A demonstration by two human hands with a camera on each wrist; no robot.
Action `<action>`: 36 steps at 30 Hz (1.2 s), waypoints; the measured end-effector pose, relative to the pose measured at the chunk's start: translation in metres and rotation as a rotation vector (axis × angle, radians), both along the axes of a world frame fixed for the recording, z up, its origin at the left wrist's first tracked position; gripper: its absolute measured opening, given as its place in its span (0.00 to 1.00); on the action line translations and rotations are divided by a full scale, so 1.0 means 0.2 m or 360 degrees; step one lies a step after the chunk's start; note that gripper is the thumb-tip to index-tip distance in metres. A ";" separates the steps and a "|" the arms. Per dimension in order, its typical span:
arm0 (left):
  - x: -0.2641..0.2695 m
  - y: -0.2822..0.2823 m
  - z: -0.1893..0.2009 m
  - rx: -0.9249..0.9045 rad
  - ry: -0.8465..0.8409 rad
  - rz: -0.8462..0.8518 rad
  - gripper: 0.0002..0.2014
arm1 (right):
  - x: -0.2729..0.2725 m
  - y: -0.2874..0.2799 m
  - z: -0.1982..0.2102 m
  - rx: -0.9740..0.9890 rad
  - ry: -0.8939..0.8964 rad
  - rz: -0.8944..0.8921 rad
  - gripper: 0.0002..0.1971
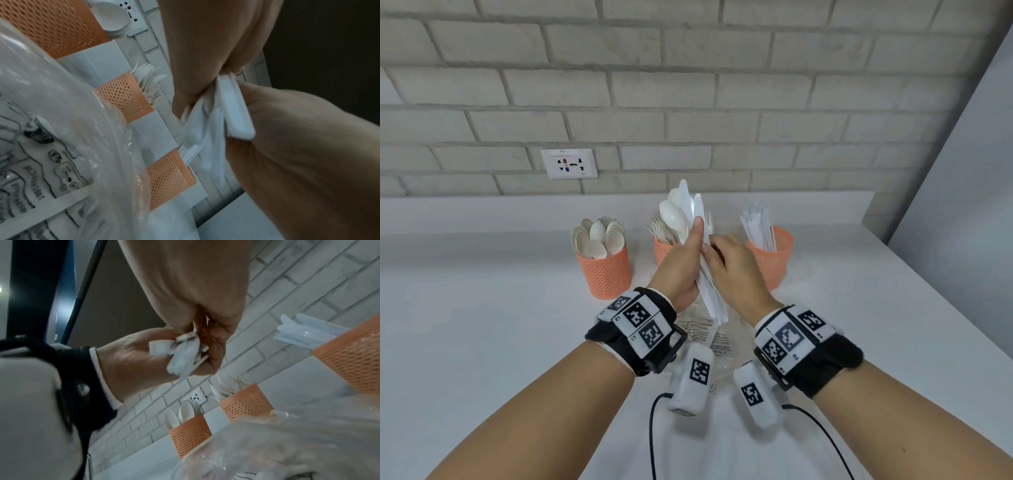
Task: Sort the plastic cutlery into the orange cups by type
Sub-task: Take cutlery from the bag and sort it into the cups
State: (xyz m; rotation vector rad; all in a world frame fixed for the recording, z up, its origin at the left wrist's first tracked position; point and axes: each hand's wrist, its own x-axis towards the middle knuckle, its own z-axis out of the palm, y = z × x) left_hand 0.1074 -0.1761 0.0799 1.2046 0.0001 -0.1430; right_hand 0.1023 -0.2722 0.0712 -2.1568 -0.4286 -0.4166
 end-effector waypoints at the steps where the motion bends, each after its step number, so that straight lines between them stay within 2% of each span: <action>1: 0.00 -0.01 0.01 -0.0036 0.0016 0.0005 0.22 | 0.00 0.00 0.00 0.0035 0.0005 0.0004 0.12; 5: 0.00 -0.01 0.01 -0.0162 0.0069 0.0027 0.19 | 0.02 0.00 0.03 0.0039 0.0056 0.0030 0.11; 8: 0.00 -0.01 -0.01 -0.0204 0.0066 0.0022 0.17 | 0.04 0.00 0.03 0.0011 0.0128 0.0047 0.15; 13: 0.01 -0.01 -0.04 -0.0214 0.0048 -0.0028 0.15 | 0.06 -0.01 0.01 0.0084 0.0203 0.0016 0.12; 18: 0.05 0.00 -0.06 -0.0169 0.0035 0.0092 0.09 | 0.08 -0.01 -0.03 0.0236 0.0305 -0.0009 0.07; 22: 0.09 0.01 -0.03 -0.0322 0.0135 0.0169 0.04 | 0.09 -0.03 -0.05 0.0441 0.0469 0.0148 0.16; 25: 0.12 0.01 -0.03 -0.0309 0.0206 0.0165 0.06 | 0.10 -0.03 -0.06 0.0530 0.0559 0.0325 0.16; 30: 0.16 0.00 -0.05 -0.0163 0.0213 0.0214 0.08 | 0.16 -0.10 -0.03 0.0295 0.0415 0.0068 0.13; 33: 0.20 0.03 -0.06 -0.0146 0.0247 0.0155 0.09 | 0.24 -0.21 0.05 0.0005 0.0149 -0.0088 0.09; 36: 0.19 0.06 -0.07 -0.0157 0.0248 0.0064 0.09 | 0.36 -0.31 0.12 0.0026 -0.0067 -0.0210 0.09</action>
